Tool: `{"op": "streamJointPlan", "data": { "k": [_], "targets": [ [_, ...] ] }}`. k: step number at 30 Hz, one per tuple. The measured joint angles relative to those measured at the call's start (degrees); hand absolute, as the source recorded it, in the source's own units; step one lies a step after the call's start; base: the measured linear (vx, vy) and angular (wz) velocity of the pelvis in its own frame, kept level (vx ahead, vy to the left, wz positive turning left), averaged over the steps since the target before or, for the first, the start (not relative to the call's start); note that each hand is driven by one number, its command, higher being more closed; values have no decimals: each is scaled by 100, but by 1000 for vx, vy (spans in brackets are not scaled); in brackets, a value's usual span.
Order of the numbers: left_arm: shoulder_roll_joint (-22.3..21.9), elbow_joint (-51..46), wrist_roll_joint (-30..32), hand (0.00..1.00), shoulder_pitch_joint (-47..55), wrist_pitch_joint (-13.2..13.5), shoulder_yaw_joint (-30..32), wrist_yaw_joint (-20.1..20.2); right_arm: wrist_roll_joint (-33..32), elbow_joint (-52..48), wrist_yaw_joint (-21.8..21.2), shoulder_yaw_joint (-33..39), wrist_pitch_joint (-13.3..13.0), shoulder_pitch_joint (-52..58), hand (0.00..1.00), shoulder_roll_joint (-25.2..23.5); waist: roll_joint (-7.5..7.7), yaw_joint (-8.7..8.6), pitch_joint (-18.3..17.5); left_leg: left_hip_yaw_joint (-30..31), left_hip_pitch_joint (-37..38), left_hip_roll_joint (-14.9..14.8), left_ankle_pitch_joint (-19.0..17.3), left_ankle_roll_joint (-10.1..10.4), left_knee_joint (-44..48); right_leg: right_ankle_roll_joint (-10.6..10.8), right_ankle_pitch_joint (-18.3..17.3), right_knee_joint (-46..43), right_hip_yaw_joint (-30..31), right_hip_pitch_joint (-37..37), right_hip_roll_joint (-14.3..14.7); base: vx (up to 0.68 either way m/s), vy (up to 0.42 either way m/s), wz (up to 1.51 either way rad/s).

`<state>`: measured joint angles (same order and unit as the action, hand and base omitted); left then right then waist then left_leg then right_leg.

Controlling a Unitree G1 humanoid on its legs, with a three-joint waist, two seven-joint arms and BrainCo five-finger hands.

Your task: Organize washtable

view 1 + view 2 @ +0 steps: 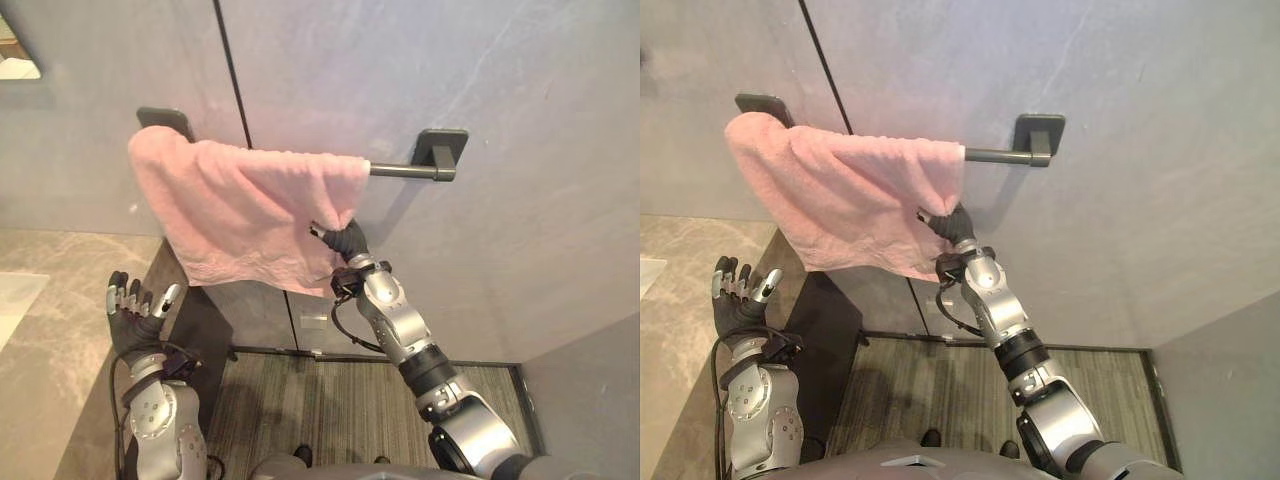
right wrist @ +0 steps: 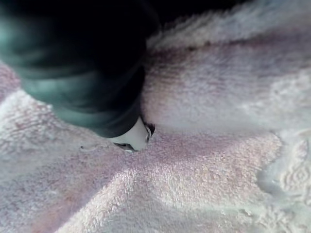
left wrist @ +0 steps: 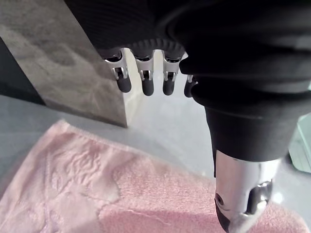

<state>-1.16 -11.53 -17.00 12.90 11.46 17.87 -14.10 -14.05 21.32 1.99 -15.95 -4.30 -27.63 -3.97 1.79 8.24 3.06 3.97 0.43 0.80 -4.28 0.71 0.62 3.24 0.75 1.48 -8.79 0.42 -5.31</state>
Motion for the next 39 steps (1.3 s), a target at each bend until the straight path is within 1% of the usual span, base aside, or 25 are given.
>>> {"op": "streamJointPlan", "data": {
  "k": [2, 5, 10, 12, 15, 18, 21, 22, 25, 28, 31, 33, 34, 36, 39],
  "targets": [
    [17, 0, 4, 0, -82, -3, -46, 1, 2, -158, 1, 26, 0, 103, 100, 102, 0, -10, 0, -56, -2, 0, -27, -4, 34, 7, 5, 0, 44, -10, 0, 8, 7, -16],
    [156, 0, 61, 0, -225, -5, -189, 1, 2, -177, -6, 48, 0, 125, 100, 126, 0, -141, 0, -102, 2, -1, -41, -6, 55, 11, 17, 0, 84, -19, 1, -3, 7, -10],
    [226, 0, 124, 0, -489, -5, -343, -4, -1, -527, -7, 38, -3, 289, 100, 143, -6, -187, 2, -370, 52, -15, -118, -23, 114, 20, 69, 10, 343, -51, 21, 1, 17, -25],
    [270, 1, 238, 0, -633, -6, -492, -8, -6, -591, -13, 25, -3, 294, 100, 146, -4, -296, 0, -406, 53, -14, -138, -33, 137, 20, 77, 12, 365, -51, 20, -3, 14, -10],
    [432, 2, 281, 0, -789, -6, -695, -25, -57, -609, -37, -30, -3, 301, 100, 146, -17, -305, -4, -546, 86, -30, -162, -22, 142, 16, 99, 18, 519, -77, 48, -1, 3, -23],
    [397, 26, 280, 0, -923, -1, -765, -117, -57, -624, -79, -97, -3, 304, 100, 150, -20, -315, -7, -646, 91, -47, -162, -22, 147, 7, 133, 22, 609, -128, 71, -10, -4, -17],
    [463, 62, 279, 0, -957, -1, -814, -156, -60, -753, -87, -274, -2, 323, 100, 190, -25, -310, -18, -682, 74, -63, -161, -22, 175, -1, 226, 112, 642, -141, 93, -29, -5, -8],
    [459, 140, 279, 100, -1006, 7, -841, -221, -63, -876, -100, -370, -8, 366, 100, 194, -41, -311, -32, -695, 70, -62, -161, -22, 179, -6, 246, 127, 653, -142, 93, -34, 2, -7],
    [479, 289, 279, 100, -1086, 4, -884, -296, -68, -1008, -165, -536, -8, 450, 100, 195, -65, -316, -81, -712, 71, -62, -161, -22, 184, -13, 262, 127, 656, -143, 92, -34, 6, -4],
    [596, 429, 280, 100, -1110, 2, -975, -377, -73, -1008, -203, -685, -8, 461, 100, 196, -84, -329, -138, -766, 67, -64, -159, -22, 182, -15, 286, 127, 689, -167, 95, -42, 7, -9],
    [665, 517, 282, 100, -1116, -9, -1210, -401, -112, -1008, -203, -783, -8, 467, 100, 195, -108, -351, -293, -832, 6, -62, -149, -20, 173, -8, 339, 159, 765, -242, 97, -13, 12, -12],
    [656, 540, 287, 100, -1179, -14, -1378, -379, -242, -1008, -207, -909, -8, 469, 100, 193, -115, -475, -342, -852, 5, -61, -144, -20, 154, -4, 353, 180, 791, -229, 98, 4, 4, -8],
    [649, 570, 289, 100, -1237, -14, -1398, -366, -277, -1008, -208, -911, -8, 475, 100, 193, -113, -491, -345, -863, 8, -61, -143, -19, 146, -4, 353, 180, 801, -227, 100, 4, -2, -6],
    [642, 693, 382, 100, -1417, -16, -1383, -346, -279, -1008, -204, -902, -8, 522, 100, 195, -124, -581, -356, -871, 58, -61, -87, -28, 45, -3, 354, 185, 809, -226, 104, 3, -2, -2],
    [620, 703, 414, 100, -1451, -16, -1377, -342, -281, -1009, -202, -896, -9, 722, 100, 197, -134, -602, -396, -862, 112, -62, -27, -20, -77, -2, 355, 205, 802, -227, 111, 11, -3, 1]
  ]
}}
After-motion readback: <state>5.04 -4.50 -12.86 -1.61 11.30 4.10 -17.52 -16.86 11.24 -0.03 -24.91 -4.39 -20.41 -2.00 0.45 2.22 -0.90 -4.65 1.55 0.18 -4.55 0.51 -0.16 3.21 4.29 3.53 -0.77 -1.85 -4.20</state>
